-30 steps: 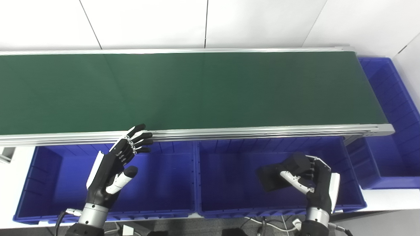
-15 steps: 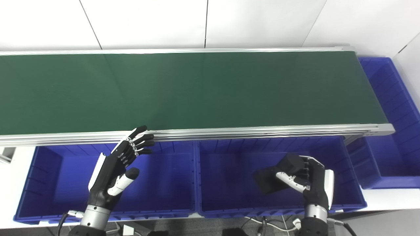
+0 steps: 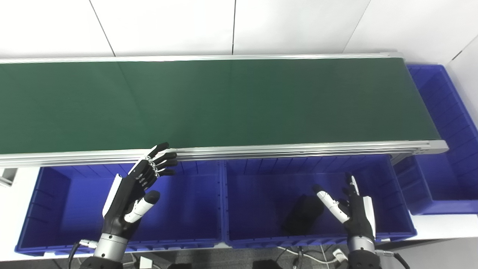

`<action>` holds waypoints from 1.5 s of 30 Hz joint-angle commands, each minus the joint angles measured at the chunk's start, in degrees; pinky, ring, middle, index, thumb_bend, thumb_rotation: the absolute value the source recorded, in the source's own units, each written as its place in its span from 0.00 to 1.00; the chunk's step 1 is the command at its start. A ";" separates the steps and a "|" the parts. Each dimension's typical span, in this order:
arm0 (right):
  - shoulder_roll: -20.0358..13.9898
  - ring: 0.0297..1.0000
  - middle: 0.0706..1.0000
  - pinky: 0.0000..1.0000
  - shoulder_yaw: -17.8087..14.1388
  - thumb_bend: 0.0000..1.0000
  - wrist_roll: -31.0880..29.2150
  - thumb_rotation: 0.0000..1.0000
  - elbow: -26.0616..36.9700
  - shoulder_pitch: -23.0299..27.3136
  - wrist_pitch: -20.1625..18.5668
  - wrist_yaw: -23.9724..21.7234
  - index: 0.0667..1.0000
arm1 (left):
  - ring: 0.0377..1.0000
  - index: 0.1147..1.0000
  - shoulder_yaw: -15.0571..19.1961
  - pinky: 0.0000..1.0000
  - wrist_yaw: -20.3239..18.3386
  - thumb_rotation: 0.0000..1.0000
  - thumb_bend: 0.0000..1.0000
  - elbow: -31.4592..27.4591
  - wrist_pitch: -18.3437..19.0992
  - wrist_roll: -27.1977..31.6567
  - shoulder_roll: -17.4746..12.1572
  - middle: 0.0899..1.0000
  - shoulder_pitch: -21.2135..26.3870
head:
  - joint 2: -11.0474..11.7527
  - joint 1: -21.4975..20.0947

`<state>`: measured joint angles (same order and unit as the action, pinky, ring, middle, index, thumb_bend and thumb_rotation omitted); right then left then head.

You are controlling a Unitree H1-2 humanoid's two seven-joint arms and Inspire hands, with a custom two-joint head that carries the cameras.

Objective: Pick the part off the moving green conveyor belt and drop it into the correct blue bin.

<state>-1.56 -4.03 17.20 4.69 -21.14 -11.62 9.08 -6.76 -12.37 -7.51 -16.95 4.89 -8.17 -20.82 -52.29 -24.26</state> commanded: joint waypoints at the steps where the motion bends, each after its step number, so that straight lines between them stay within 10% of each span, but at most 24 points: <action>1: 0.28 0.90 0.93 0.82 0.01 0.71 0.04 0.64 2.84 -0.57 1.85 0.91 0.96 | 0.74 0.85 0.16 0.69 -0.08 0.75 0.84 -1.56 -1.43 0.01 -0.21 0.77 0.39 | 0.26 0.27; 9: 2.26 0.80 0.83 0.72 1.65 0.63 0.58 0.57 15.17 -2.10 3.71 1.13 0.88 | 0.74 0.85 0.03 0.69 0.08 0.76 0.84 -0.54 -2.29 -0.62 0.16 0.77 0.64 | 1.23 1.70; 24: 5.83 0.72 0.77 0.64 14.46 0.56 6.31 0.57 35.05 -2.33 0.35 -6.25 0.80 | 0.75 0.85 -0.68 0.70 0.48 0.76 0.86 0.87 -2.96 -1.99 1.49 0.78 0.65 | 3.43 5.80; 45: 4.54 0.70 0.73 0.60 20.37 0.58 -3.66 0.62 14.26 -0.23 16.68 -6.72 0.77 | 0.76 0.85 -2.02 0.72 0.85 0.75 0.84 4.06 -5.73 -4.48 3.37 0.78 0.38 | 8.11 14.03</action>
<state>3.10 16.43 14.83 19.22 -21.69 0.14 2.31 -8.47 -12.07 -3.01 -20.03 0.62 -5.16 -20.41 -44.47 -10.64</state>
